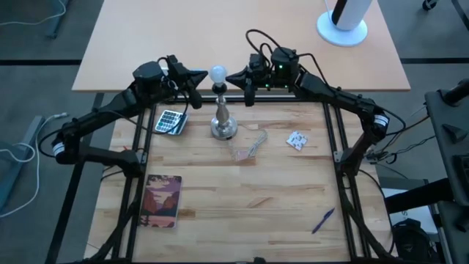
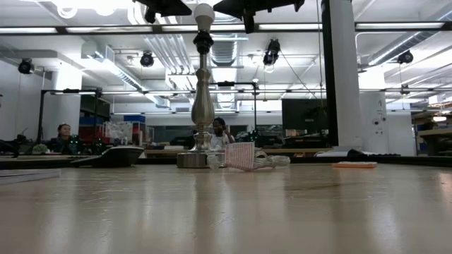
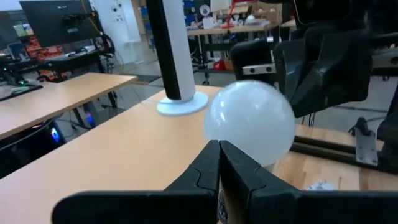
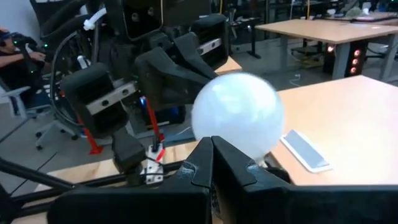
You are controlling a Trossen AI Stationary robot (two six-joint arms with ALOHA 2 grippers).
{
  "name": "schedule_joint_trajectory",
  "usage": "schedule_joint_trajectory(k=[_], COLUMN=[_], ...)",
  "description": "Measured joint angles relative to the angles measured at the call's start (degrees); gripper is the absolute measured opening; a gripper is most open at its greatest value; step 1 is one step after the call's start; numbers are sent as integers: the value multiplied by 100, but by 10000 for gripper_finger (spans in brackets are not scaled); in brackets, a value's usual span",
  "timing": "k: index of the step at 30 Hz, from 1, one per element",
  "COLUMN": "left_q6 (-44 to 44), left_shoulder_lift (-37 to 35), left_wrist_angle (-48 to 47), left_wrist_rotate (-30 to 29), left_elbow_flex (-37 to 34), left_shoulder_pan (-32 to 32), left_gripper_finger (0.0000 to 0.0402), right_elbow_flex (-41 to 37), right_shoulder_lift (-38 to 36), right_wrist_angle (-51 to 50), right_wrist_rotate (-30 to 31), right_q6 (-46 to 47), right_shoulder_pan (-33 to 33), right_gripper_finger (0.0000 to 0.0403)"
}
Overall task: Screw lightbulb
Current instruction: Insert the lightbulb into the lamp
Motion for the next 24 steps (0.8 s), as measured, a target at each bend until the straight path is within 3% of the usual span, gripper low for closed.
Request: schedule_joint_trajectory(k=[11,19,24], left_q6=[-467,-478,-472], left_shoulder_lift=[-345,-429,-258], left_wrist_angle=[-9,-35,-48], left_wrist_rotate=[7,792,815], left_elbow_flex=[0,0,0], left_shoulder_pan=[-16,-75,-87], left_gripper_finger=[0,0,0], right_elbow_flex=[0,0,0], right_shoulder_lift=[-142,-119,-114], right_wrist_angle=[-18,-35,-35], right_wrist_rotate=[153,147,136], right_q6=[112,355,354], right_shoulder_pan=[-169,-335,-264], right_gripper_finger=[0,0,0])
